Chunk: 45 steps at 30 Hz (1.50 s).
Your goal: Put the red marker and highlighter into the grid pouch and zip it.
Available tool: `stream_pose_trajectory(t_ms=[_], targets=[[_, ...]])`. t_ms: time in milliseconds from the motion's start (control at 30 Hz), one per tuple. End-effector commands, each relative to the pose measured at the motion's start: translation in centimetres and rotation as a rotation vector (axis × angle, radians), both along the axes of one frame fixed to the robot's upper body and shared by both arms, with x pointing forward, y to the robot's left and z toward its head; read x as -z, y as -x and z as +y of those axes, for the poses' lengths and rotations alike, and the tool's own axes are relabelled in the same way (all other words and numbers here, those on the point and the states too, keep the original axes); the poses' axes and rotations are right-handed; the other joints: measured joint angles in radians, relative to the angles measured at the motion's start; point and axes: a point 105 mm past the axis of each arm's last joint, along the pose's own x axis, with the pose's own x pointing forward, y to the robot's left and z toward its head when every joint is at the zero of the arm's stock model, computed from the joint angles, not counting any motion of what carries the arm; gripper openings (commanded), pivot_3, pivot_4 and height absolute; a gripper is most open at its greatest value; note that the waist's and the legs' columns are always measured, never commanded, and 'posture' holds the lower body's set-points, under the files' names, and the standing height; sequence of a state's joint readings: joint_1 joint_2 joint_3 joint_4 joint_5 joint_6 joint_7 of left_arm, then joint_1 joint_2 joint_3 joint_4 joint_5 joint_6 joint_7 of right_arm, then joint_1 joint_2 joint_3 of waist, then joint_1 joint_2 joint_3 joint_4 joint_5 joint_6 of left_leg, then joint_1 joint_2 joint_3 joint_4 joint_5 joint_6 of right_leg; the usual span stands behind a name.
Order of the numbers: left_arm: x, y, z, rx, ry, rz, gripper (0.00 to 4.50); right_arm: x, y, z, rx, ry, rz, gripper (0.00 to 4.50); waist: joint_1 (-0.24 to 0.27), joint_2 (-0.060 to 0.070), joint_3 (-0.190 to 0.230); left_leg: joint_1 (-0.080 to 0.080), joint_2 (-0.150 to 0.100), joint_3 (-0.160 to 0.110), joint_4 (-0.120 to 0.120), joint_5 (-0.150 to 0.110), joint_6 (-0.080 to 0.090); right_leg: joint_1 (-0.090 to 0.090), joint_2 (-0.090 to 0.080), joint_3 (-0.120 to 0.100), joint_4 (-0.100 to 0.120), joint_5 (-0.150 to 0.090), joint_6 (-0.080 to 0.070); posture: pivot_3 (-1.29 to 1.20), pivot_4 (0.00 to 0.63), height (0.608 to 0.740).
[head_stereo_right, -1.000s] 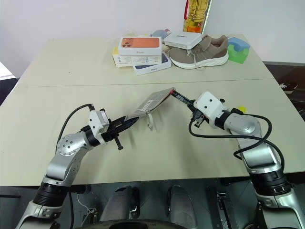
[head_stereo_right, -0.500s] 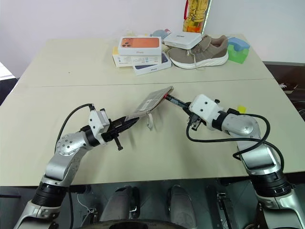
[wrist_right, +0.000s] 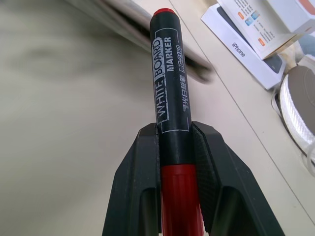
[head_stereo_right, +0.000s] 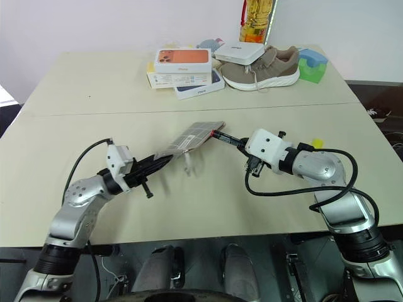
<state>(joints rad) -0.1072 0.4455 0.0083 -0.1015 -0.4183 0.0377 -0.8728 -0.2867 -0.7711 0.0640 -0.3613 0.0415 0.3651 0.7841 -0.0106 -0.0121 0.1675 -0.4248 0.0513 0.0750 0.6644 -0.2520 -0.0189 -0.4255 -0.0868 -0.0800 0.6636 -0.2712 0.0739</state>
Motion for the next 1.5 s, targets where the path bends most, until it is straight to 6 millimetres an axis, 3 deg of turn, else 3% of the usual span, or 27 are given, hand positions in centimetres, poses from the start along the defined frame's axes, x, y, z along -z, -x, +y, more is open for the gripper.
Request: stream_pose_trajectory(t_ms=[33,267,500,800,1167,1500], targets=[[-0.5,-0.2,1.6,-0.039,0.017,-0.031,0.0,-1.2,0.0,-0.3,0.0,0.013,-0.047,0.38,0.002,0.0,0.0,0.0,0.0,0.0,0.0,0.0,0.0,0.0,0.0,0.0,0.0,0.0,0.0,0.0,0.15,0.724],[-1.1,-0.1,1.8,-0.037,0.06,-0.052,0.0,-0.8,-0.1,-0.4,0.004,0.025,-0.037,0.38,0.003,0.0,0.0,0.0,0.0,0.0,0.001,0.0,0.0,0.001,0.0,0.0,0.0,0.0,0.0,0.0,0.15,0.724],[-3.1,1.6,0.0,0.11,0.162,-0.015,0.0,0.1,0.1,-0.5,0.018,0.027,-0.018,0.38,0.003,0.0,0.0,0.0,0.0,0.0,0.001,0.0,0.0,0.001,0.0,0.0,0.0,0.0,0.0,0.0,0.15,0.724],[-3.8,1.5,-0.7,0.157,0.127,-0.029,0.0,-0.1,0.1,-1.1,0.034,0.038,-0.026,0.38,0.002,0.0,0.0,0.0,0.0,0.0,0.001,0.0,0.0,0.001,0.0,0.0,0.0,0.0,0.0,0.0,0.15,0.724],[-2.6,1.6,-0.5,0.167,0.07,-0.027,0.0,-2.1,-0.1,-2.5,0.068,0.038,-0.081,0.38,0.003,0.0,0.0,0.0,0.0,0.0,0.001,0.0,0.0,0.001,0.0,0.0,0.0,0.0,0.0,0.0,0.15,0.724],[-2.1,1.8,-0.6,0.166,0.053,-0.031,0.0,-2.5,-0.1,-2.4,0.051,0.034,-0.09,0.38,0.003,0.0,0.0,0.0,0.0,0.0,0.001,0.0,0.0,0.001,0.0,0.0,0.0,0.0,0.0,0.0,0.15,0.724]])
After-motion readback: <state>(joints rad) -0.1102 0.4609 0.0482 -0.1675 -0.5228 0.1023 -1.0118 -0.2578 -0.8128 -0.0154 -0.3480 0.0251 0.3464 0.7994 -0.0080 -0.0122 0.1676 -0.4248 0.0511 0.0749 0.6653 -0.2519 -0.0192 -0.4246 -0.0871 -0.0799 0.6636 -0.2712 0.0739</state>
